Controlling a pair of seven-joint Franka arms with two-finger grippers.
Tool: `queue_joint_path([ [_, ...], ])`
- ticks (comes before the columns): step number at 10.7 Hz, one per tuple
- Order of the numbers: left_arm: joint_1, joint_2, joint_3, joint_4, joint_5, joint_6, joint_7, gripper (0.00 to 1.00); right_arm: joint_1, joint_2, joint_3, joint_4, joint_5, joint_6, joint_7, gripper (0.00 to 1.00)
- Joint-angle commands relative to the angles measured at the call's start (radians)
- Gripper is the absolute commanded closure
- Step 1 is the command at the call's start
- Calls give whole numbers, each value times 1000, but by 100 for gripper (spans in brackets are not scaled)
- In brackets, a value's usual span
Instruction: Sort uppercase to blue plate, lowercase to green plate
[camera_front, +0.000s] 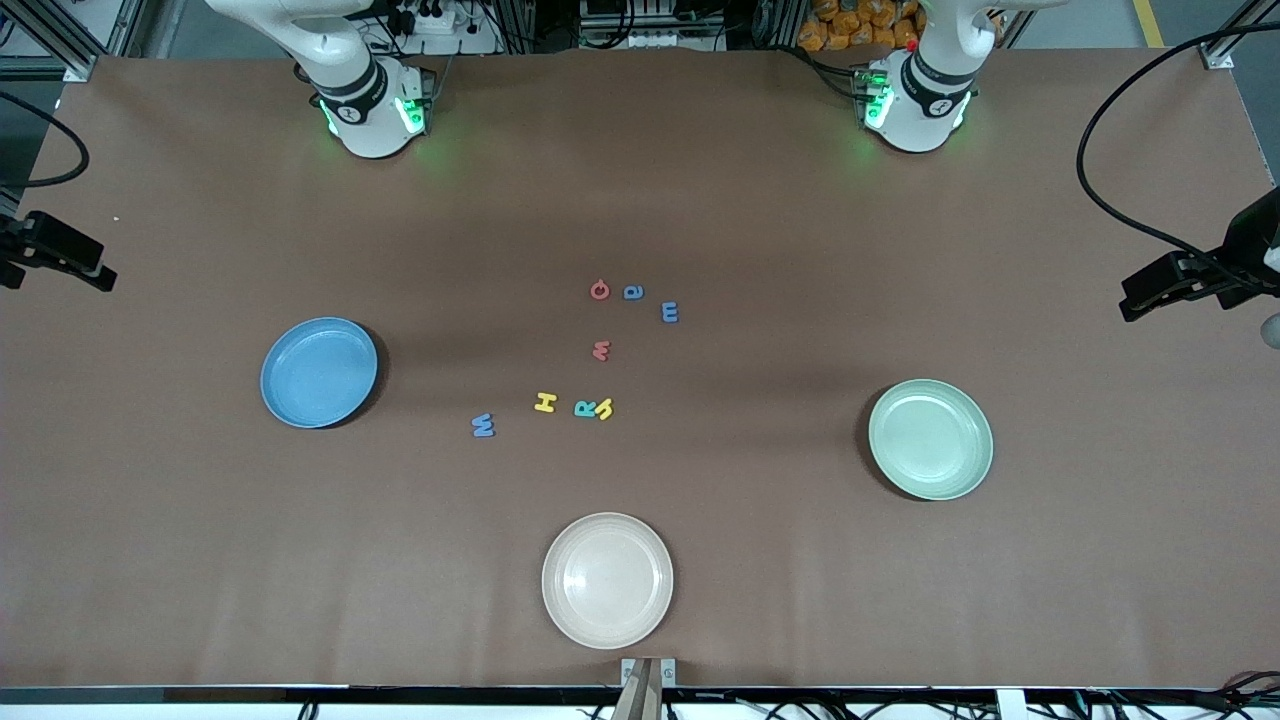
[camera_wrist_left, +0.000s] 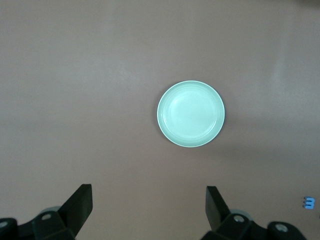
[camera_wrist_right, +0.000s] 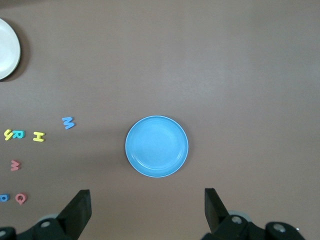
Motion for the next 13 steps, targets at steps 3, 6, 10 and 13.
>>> queue_joint_path([
  [3,-19,-7,-6,-7,-22,-14,-56,0,-19,50,3,-39,-33,82,-3,0],
  [6,-25,10,-43,-13,-39,-14,-75,0,-18,72,3,-39,-44,103,5,0],
  [10,-28,44,-110,-48,-88,-14,-148,0,53,181,6,-35,-39,141,124,0],
  [13,-74,90,-132,-69,-96,0,-178,0,97,268,6,-32,-41,212,175,0],
])
